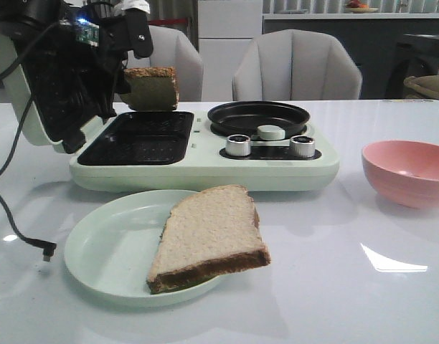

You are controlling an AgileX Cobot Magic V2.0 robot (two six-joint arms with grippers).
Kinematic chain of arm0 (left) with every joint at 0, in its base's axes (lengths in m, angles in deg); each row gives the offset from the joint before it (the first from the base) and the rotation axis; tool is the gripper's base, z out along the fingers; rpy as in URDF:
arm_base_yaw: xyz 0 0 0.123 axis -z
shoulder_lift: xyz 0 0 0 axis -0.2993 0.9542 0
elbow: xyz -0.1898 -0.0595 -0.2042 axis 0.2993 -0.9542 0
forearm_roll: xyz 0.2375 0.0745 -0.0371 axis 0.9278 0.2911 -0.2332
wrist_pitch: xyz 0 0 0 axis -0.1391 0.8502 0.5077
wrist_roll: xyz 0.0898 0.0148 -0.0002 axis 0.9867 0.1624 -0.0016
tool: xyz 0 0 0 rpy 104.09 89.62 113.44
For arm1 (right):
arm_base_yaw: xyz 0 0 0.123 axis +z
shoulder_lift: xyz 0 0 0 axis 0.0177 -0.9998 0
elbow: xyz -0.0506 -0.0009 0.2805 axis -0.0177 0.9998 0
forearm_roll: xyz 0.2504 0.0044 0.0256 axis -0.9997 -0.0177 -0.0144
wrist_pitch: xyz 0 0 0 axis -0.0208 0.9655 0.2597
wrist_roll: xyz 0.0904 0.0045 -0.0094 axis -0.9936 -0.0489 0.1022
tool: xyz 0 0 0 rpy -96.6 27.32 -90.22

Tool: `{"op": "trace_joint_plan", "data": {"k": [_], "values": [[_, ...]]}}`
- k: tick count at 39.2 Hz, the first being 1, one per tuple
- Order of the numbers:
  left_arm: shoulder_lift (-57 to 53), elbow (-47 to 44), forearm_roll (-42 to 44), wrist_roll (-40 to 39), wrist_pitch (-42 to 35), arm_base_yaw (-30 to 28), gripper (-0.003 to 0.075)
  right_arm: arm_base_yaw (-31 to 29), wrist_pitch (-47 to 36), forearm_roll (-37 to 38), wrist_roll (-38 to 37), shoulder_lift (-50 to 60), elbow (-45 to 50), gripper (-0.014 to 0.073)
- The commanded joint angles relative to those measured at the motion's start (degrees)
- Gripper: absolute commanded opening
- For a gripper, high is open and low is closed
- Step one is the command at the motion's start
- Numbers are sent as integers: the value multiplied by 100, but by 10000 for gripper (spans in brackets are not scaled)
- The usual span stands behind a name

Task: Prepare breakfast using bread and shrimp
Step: 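Lower the bread slice onto the waffle plate with the left gripper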

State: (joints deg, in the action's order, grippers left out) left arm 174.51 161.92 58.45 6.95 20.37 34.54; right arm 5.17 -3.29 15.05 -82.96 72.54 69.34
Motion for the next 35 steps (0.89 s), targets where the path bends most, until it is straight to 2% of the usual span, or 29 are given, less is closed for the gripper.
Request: {"op": "trace_joint_plan", "data": {"k": [1,10,20,35], "values": [[-419,-72,25,-114,77,75,133,-22,-421,0,60,126,-94,135],[-570,-503,25,-114,172,134,133,-22,-421,0,60,126,-94,135],[-573,-619,-17,-114,-83,206,133,-22,-421,0,60,126,-94,135],[-596,-800,-29,-114,-71,312,133,-22,-421,0,60,126,-94,135]]}}
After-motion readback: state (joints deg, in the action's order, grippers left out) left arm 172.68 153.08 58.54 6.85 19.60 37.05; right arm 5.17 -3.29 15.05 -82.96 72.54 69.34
